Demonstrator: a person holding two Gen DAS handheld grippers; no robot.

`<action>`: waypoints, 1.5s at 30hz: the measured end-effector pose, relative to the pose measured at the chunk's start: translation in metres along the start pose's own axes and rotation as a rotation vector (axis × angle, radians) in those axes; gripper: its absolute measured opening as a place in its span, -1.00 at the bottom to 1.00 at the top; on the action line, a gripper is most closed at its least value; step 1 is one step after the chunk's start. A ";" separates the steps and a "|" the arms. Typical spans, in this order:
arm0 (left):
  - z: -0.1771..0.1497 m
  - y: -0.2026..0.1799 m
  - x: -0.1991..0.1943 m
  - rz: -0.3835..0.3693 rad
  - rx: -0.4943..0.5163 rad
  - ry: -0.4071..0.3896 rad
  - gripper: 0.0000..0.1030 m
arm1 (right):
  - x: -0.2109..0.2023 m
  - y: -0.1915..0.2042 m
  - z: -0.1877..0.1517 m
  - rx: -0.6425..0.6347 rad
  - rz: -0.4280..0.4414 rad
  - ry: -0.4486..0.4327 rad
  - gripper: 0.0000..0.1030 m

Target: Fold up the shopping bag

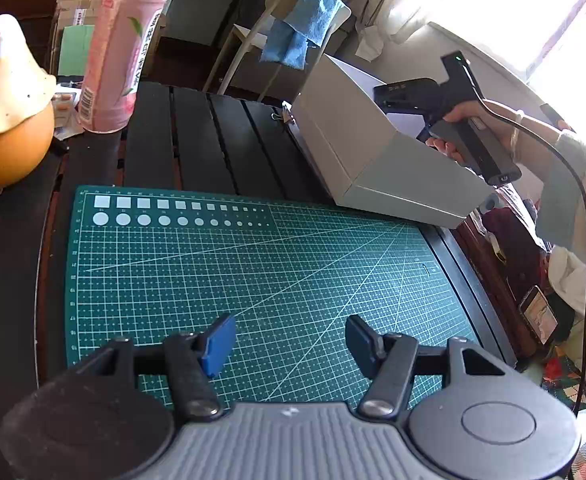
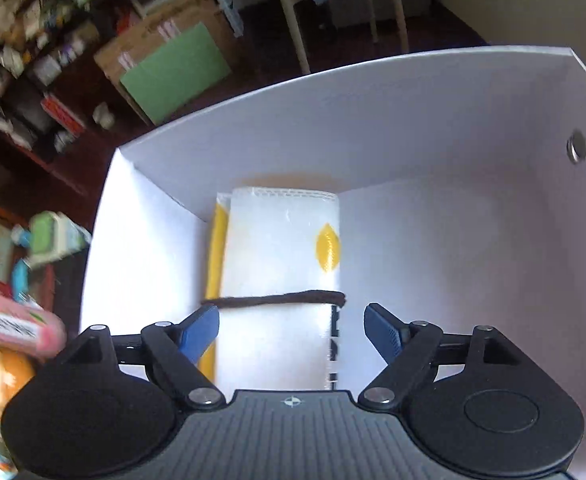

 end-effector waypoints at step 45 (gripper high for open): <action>-0.052 -0.059 -0.139 0.464 0.100 -0.161 0.17 | -0.194 0.151 -0.245 -0.052 -0.159 -0.251 0.70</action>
Point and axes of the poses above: each gripper's, at about its wrist camera, not at the fingertips, and x roughly the way its jaws point, y to its left, z to its top, the point moved 10 cm from there along x, roughly the way its jaws point, and after that the axes turned 11 degrees about -x, right-handed, at the moved point
